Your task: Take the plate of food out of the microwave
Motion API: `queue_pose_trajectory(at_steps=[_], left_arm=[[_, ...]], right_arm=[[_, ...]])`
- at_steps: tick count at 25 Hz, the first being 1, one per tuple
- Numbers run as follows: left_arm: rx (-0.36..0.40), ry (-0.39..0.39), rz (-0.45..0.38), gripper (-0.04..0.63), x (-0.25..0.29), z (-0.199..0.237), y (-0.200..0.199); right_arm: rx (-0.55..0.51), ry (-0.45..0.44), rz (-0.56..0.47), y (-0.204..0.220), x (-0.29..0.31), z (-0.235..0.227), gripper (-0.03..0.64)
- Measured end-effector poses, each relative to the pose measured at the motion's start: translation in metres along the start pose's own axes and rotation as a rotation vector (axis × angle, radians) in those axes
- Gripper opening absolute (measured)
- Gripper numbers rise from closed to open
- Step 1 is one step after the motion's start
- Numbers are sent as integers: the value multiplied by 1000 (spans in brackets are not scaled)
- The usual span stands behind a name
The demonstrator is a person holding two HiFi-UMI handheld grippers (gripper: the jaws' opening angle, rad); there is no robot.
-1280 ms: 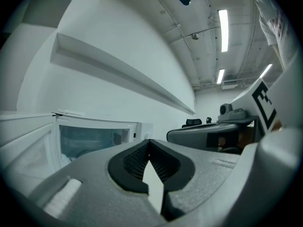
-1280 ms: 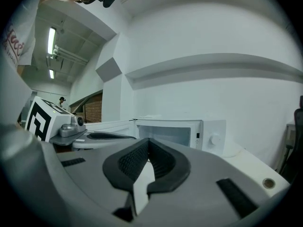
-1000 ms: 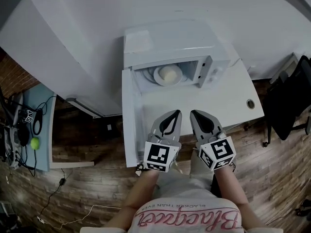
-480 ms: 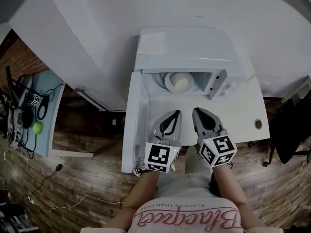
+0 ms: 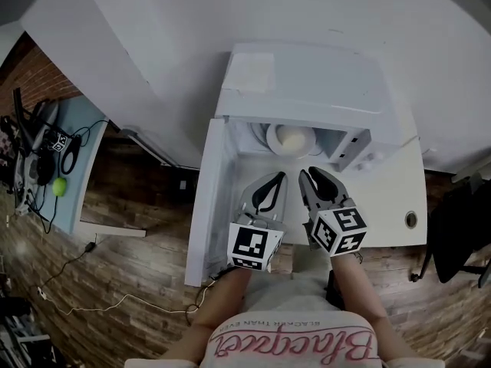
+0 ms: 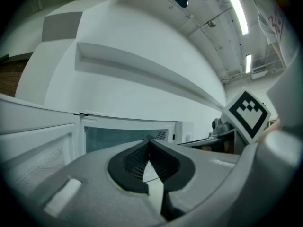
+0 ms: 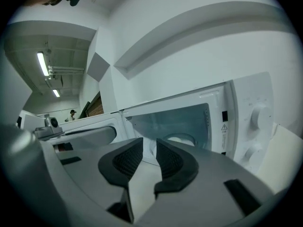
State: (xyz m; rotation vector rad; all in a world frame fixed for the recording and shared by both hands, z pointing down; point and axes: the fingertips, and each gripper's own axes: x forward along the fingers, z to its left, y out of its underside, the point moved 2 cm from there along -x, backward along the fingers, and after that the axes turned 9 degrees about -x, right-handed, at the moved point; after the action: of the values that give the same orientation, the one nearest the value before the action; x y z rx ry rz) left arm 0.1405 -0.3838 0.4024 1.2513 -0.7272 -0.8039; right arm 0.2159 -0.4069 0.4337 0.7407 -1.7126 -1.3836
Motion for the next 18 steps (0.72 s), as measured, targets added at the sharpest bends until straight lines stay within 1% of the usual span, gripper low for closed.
queue_pose_trajectory(at_steps=[3, 8, 11, 15, 18], left_arm=[[-6, -24, 0, 5, 7, 8, 3], [27, -70, -5, 5, 12, 18, 9], [29, -77, -6, 5, 15, 20, 13], [9, -78, -7, 5, 19, 22, 15], [9, -78, 1, 5, 23, 23, 18]], right_arm=[[36, -5, 23, 8, 15, -9, 111], [177, -12, 52, 26, 37, -22, 134], [280, 3, 76, 40, 47, -32, 144], [454, 23, 112, 60, 60, -43, 149], [544, 54, 130, 72, 69, -52, 150]])
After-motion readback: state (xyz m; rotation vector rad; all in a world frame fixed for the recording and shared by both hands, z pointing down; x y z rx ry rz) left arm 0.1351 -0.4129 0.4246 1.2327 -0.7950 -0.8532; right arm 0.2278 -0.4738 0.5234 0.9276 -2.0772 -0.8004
